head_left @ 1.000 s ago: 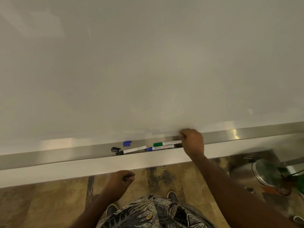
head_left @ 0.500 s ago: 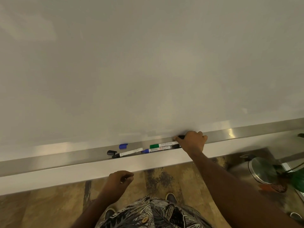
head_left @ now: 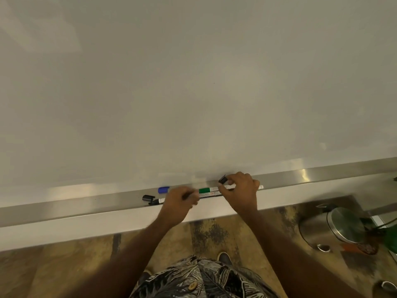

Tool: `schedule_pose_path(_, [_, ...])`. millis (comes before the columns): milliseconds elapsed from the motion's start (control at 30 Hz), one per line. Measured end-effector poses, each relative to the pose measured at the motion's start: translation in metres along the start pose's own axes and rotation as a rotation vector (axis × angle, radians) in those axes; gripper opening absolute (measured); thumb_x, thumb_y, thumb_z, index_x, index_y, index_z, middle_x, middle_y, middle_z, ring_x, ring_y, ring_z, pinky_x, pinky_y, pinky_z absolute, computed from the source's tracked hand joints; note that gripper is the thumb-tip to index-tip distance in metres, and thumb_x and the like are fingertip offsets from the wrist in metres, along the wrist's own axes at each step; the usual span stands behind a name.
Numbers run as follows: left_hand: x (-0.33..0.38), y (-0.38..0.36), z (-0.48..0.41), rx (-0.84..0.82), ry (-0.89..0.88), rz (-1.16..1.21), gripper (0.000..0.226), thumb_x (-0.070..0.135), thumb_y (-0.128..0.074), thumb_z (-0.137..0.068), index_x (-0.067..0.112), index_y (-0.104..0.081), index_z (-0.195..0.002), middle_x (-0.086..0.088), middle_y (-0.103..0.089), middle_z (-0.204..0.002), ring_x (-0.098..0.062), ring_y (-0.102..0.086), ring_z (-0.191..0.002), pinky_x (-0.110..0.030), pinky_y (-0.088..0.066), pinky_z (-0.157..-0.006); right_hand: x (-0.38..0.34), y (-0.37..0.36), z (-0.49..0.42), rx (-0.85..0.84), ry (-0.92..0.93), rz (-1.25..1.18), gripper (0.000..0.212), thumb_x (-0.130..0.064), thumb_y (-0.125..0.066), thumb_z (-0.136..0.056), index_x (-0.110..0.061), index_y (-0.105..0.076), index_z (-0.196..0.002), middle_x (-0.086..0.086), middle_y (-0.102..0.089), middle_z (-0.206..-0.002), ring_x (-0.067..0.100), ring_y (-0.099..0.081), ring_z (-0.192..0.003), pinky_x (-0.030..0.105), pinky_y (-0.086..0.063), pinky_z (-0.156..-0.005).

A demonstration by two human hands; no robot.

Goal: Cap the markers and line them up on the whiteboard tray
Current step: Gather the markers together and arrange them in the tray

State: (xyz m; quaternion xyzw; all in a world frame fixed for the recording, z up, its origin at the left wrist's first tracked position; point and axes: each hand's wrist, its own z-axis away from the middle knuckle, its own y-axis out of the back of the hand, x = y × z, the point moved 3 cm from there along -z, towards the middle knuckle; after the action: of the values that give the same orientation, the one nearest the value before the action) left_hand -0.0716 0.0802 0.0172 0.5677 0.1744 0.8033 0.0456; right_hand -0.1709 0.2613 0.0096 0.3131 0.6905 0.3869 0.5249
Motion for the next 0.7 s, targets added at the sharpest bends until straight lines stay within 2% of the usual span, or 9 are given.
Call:
schedule_pose_path(100, [0.028,-0.021,-0.024,-0.005,0.037,0.174,0.016,0.025,-0.057,-0.089,0.017,-0.071,-0.093,-0.007,-0.074,-0.092,-0.020,-0.070,-0.085,-0.034,-0.059,-0.079,-0.010,-0.004,0.008,0.028,0.097,-0.008,0.033,-0.057,-0.064,-0.077,-0.026,-0.070,-0.086,-0.008,-0.066,-0.080,0.014,-0.054,-0.081,0.037,-0.033,-0.077])
schedule_pose_path(267, [0.037,-0.042,-0.041,-0.032,0.098,0.280,0.013,0.016,-0.064,-0.086,0.012,-0.072,-0.094,-0.007,-0.073,-0.089,-0.021,-0.071,-0.082,-0.034,-0.060,-0.078,-0.011,0.003,0.009,0.053,0.169,-0.041,0.033,-0.055,-0.062,-0.076,-0.027,-0.070,-0.090,-0.007,-0.068,-0.081,0.017,-0.057,-0.085,0.038,-0.034,-0.078])
schedule_pose_path(400, [0.026,-0.042,-0.043,-0.025,0.117,0.294,0.014,0.011,-0.062,-0.086,0.006,-0.071,-0.096,-0.010,-0.073,-0.084,-0.020,-0.071,-0.076,-0.031,-0.059,-0.076,0.008,0.009,0.009,-0.083,0.203,-0.073,0.045,-0.056,-0.068,-0.075,-0.025,-0.066,-0.107,-0.007,-0.067,-0.089,0.015,-0.057,-0.089,0.037,-0.036,-0.079])
schedule_pose_path(500, [0.018,-0.038,-0.042,-0.011,0.147,0.324,0.017,0.007,-0.059,-0.088,0.000,-0.068,-0.100,-0.012,-0.070,-0.083,-0.012,-0.068,-0.069,-0.019,-0.057,-0.065,0.042,0.013,0.005,-0.139,0.090,-0.076,0.029,-0.032,-0.073,-0.078,-0.020,-0.067,-0.104,-0.002,-0.069,-0.097,0.021,-0.060,-0.094,0.039,-0.042,-0.084])
schedule_pose_path(567, [0.013,-0.034,-0.041,-0.006,0.148,0.321,0.016,0.005,-0.058,-0.088,0.001,-0.067,-0.100,-0.014,-0.069,-0.085,-0.014,-0.067,-0.071,-0.015,-0.056,-0.062,0.062,0.015,0.000,-0.160,0.090,-0.004,0.027,-0.026,-0.073,-0.079,-0.019,-0.068,-0.104,0.001,-0.069,-0.104,0.024,-0.061,-0.098,0.040,-0.045,-0.087])
schedule_pose_path(700, [0.000,-0.025,-0.041,0.033,0.165,0.299,0.018,0.007,-0.059,-0.088,0.002,-0.067,-0.104,-0.014,-0.070,-0.088,-0.018,-0.066,-0.075,-0.019,-0.057,-0.066,0.082,0.016,-0.015,-0.305,0.142,0.104,0.034,-0.037,-0.074,-0.076,-0.019,-0.065,-0.104,0.001,-0.066,-0.105,0.024,-0.058,-0.099,0.038,-0.043,-0.088])
